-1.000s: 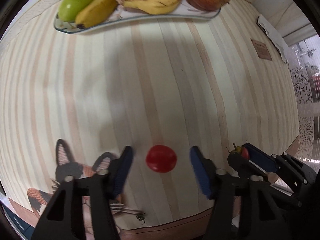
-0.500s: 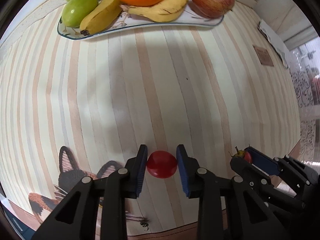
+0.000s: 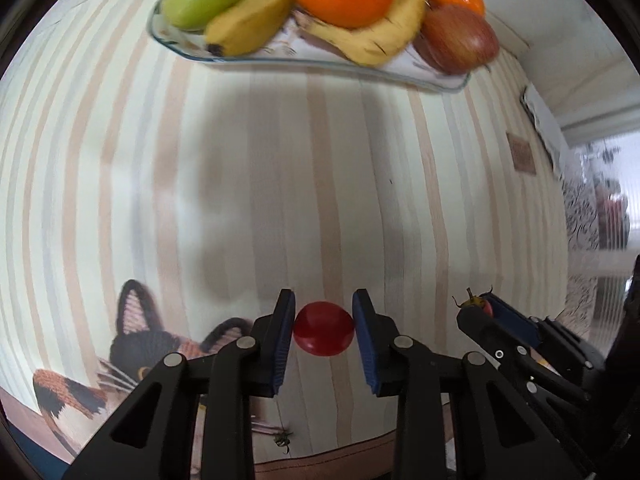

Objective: Organize fruits
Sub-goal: 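Carry both tomatoes to the plate and open both grippers beside the bananas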

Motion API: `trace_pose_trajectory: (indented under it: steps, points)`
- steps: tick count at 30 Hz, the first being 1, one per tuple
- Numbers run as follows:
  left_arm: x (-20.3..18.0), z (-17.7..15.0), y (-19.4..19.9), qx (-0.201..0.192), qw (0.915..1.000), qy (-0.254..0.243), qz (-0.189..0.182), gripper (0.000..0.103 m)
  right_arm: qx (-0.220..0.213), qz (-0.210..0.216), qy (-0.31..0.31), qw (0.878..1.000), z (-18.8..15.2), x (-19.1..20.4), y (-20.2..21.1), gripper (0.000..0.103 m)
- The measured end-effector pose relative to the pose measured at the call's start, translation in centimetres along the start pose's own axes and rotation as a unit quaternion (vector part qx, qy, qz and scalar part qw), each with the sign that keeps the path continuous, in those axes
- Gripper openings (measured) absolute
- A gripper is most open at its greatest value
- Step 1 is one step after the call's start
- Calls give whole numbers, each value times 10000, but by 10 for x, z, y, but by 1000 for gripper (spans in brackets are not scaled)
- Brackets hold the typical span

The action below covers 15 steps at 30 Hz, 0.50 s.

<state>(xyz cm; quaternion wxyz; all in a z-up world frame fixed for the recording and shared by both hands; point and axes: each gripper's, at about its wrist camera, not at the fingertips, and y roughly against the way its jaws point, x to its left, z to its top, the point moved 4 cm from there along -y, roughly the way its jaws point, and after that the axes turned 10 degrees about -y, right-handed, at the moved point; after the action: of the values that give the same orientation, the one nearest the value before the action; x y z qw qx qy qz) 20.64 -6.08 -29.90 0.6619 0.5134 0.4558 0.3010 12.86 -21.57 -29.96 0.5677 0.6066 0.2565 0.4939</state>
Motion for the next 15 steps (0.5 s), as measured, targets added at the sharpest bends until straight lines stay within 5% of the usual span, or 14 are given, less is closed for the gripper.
trace_pose_trajectory:
  steps: [5, 15]
  points:
    - [7, 14, 29, -346, 9993, 99, -100, 27, -105, 217, 14, 9997, 18, 9, 4, 28]
    - [27, 93, 52, -910, 9920, 605, -635, 27, -723, 891, 177, 9932, 88, 50, 10, 28]
